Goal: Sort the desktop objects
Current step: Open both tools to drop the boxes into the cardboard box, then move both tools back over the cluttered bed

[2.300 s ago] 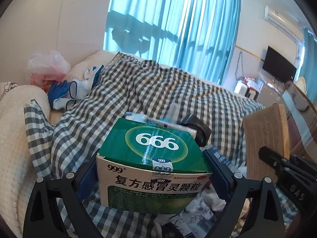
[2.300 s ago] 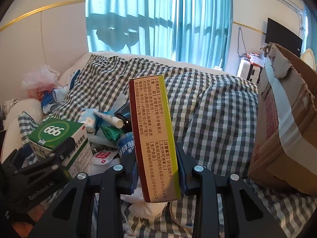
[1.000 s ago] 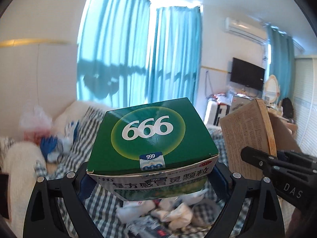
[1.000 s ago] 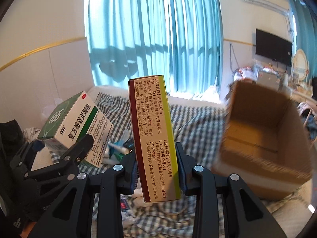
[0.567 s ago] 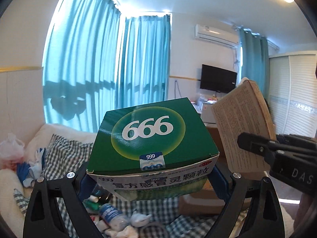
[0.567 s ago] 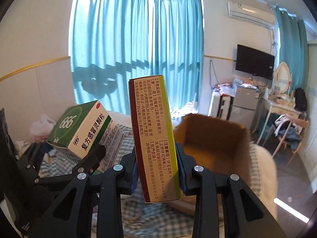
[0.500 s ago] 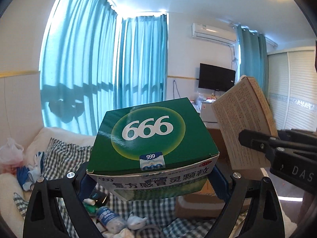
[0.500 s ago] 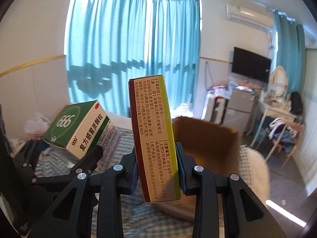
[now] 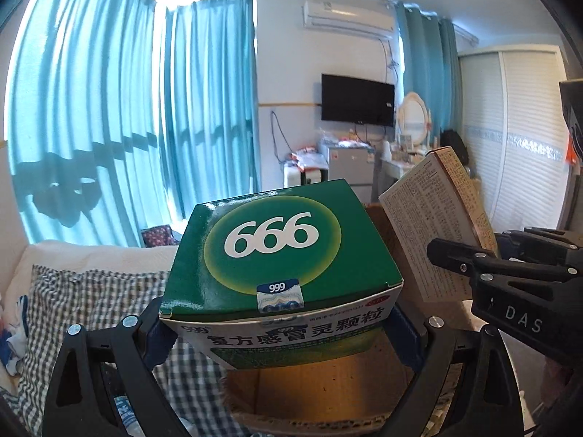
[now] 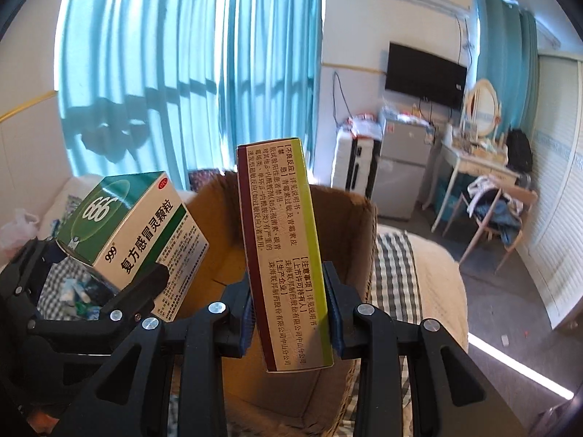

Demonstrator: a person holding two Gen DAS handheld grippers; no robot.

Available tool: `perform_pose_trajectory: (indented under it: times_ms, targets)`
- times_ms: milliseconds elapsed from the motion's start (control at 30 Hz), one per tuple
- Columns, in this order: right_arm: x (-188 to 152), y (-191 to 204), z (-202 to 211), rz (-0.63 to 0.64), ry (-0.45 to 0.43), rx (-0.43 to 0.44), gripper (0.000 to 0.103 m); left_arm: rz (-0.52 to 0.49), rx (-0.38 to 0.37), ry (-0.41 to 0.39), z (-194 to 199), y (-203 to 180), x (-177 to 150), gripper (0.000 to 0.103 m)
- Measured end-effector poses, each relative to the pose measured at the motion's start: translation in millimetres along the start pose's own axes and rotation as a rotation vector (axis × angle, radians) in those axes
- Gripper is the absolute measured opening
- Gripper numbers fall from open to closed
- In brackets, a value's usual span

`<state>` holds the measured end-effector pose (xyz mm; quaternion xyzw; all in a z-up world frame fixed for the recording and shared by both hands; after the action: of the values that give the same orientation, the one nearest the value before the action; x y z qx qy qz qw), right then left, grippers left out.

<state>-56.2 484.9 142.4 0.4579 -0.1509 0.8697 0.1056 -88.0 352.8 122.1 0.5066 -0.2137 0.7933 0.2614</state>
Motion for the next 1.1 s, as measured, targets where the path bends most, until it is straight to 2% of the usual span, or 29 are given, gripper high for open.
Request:
perform_pose_trajectory:
  times_ms: [200,400,433,467,533,567,700,767,1000,1100]
  targets:
    - [-21,-9,-33,-0.007,0.051,0.015,0.031,0.026,-0.024,0.07,-41,-2,-23,0.096]
    - [-34,-7,-45,0.012,0.079,0.014,0.034,0.053,-0.036,0.117,-51,0,-36,0.098]
    - [-33,-7,-43,0.014,0.067,0.012,0.036,0.061,-0.039,0.127,-52,0,-38,0.099]
    - [-31,-5,-41,0.015,0.058,0.01,0.048,0.063,-0.05,0.13,-51,-1,-39,0.099]
    - [-25,-9,-31,0.003,0.012,-0.027,0.063,0.048,-0.049,0.119,-45,-3,-39,0.103]
    - [-21,-13,-21,-0.016,-0.026,-0.042,0.067,0.031,-0.034,0.11,-40,-2,-39,0.103]
    - [-10,-18,10,-0.062,-0.096,-0.028,0.068,-0.05,0.009,0.075,-19,-6,-31,0.103]
    - [-7,-16,24,-0.073,-0.121,-0.013,0.068,-0.059,0.022,0.056,-7,-4,-27,0.103]
    - [-3,13,78,-0.078,-0.19,0.047,0.068,-0.023,0.052,-0.009,44,24,-4,0.103]
    - [-1,31,97,-0.094,-0.2,0.111,0.068,0.0,0.083,-0.04,74,46,4,0.103]
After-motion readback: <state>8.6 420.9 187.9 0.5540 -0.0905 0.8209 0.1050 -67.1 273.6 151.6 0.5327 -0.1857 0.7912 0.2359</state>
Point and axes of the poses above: each gripper's, at about its wrist camera, not at the fingertips, and z roughly against the way its jaws point, y to its left, x to its top, the point moved 6 cm from there along -z, roughly the way its jaws point, and after that the axes turned 14 degrees about -x, right-handed, at the moved point
